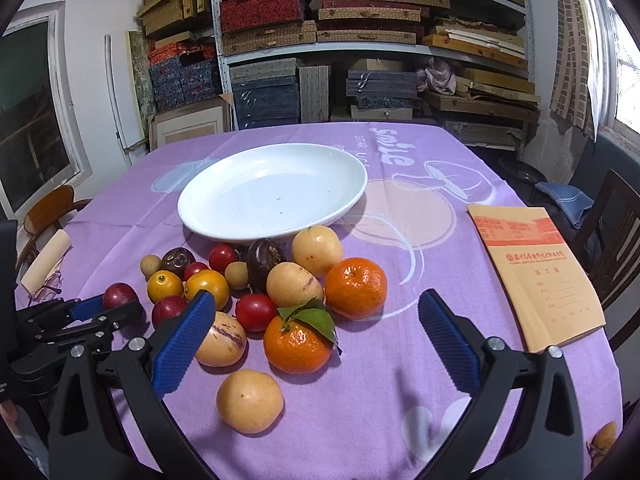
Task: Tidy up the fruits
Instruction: 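Close the left tool around the dark red plum, then grasp the pale yellow pear with the right tool while the left tool holds the plum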
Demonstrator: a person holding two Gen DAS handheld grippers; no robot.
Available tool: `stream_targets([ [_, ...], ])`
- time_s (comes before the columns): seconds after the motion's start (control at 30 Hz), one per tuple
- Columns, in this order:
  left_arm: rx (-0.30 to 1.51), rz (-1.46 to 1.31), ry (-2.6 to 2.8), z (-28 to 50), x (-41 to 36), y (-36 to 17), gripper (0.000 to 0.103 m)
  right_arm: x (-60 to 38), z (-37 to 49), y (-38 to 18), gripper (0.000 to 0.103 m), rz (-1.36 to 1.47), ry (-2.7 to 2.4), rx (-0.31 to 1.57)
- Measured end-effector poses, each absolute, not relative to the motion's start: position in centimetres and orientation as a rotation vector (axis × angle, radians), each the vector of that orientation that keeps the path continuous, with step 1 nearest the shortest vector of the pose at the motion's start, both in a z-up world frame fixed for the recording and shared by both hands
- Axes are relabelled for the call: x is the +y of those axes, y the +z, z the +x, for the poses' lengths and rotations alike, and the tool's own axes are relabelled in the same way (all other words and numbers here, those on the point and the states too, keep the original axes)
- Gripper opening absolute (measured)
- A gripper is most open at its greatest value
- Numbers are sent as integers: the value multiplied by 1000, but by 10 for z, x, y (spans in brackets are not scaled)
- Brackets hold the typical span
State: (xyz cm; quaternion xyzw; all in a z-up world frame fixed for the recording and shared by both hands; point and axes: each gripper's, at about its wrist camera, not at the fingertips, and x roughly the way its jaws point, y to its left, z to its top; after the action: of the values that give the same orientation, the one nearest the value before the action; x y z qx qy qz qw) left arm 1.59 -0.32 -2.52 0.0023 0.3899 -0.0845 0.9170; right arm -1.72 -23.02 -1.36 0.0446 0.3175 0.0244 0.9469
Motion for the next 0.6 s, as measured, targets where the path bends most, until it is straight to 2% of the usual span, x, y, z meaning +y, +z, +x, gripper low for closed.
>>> stream_targets([
  [0.6, 791, -7, -134, -1, 7, -19, 40, -190, -44, -42, 99, -51, 140, 753],
])
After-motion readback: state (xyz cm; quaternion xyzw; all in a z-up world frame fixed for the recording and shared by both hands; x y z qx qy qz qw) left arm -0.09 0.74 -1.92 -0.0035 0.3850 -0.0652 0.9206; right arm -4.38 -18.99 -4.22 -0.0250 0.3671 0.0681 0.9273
